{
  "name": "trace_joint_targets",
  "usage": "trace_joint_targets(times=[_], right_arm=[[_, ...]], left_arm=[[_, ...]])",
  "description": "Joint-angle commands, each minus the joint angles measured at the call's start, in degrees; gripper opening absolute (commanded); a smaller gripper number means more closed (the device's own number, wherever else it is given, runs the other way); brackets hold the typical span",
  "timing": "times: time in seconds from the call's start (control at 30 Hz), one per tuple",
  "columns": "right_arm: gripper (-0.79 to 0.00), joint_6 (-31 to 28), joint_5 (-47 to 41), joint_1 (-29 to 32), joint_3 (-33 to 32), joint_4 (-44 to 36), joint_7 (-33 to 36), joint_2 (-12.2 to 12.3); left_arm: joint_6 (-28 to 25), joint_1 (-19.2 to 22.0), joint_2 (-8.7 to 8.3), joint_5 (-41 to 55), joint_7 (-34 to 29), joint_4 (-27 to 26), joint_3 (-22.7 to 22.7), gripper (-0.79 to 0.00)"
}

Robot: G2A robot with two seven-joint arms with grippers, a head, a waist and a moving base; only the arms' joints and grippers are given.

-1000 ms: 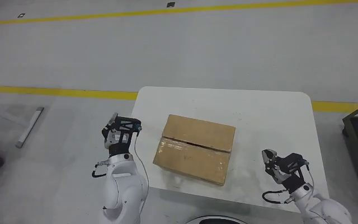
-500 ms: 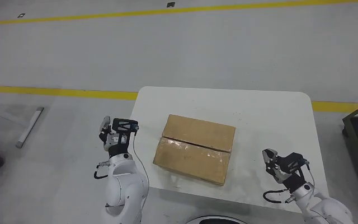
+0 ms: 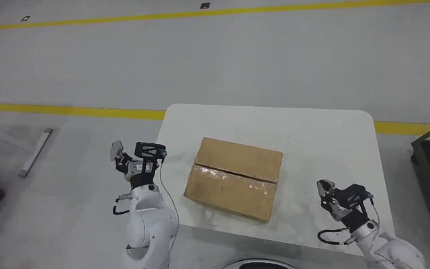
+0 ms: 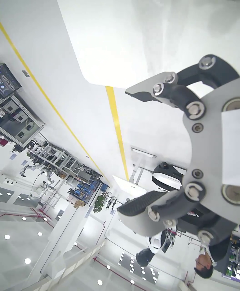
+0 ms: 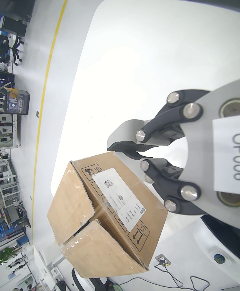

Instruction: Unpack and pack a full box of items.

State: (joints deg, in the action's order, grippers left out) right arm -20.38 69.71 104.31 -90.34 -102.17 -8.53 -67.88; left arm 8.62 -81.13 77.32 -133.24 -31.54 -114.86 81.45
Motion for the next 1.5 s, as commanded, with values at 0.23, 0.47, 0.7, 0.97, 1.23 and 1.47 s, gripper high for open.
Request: trace_joint_targets(times=[0.23,0.47,0.7,0.97,1.23,1.47], right_arm=[[-0.785,0.3,0.3,-0.7,0.7,-0.2,0.7,0.0],[-0.785,0.3,0.4,-0.9,0.8,-0.3,0.9,0.0],[-0.785,0.5,0.4,-1.2,1.2,0.3,0.8,0.0],[-0.785,0.7,0.9,-2.1,2.3,0.3,1.3,-0.1],[-0.785,0.5,1.4,-2.3,2.4,0.2,1.1,0.0],[-0.785,0.1,1.4,-2.1,2.1,0.3,0.8,0.1]], left_arm=[[-8.3,-3.8,0.11,4.8,6.6,-2.1,-3.9,0.000],[-18.5,-5.1,-0.09,8.2,9.5,-0.2,-6.3,0.000],[-22.1,-5.7,-0.05,11.7,9.6,-2.6,-7.3,0.000],[-22.1,-5.7,-0.05,11.7,9.6,-2.6,-7.3,0.000],[-21.5,-5.5,-0.25,8.8,9.4,-1.2,-6.8,0.000],[-19.7,-4.5,-0.58,10.8,6.4,0.3,0.4,-0.785]])
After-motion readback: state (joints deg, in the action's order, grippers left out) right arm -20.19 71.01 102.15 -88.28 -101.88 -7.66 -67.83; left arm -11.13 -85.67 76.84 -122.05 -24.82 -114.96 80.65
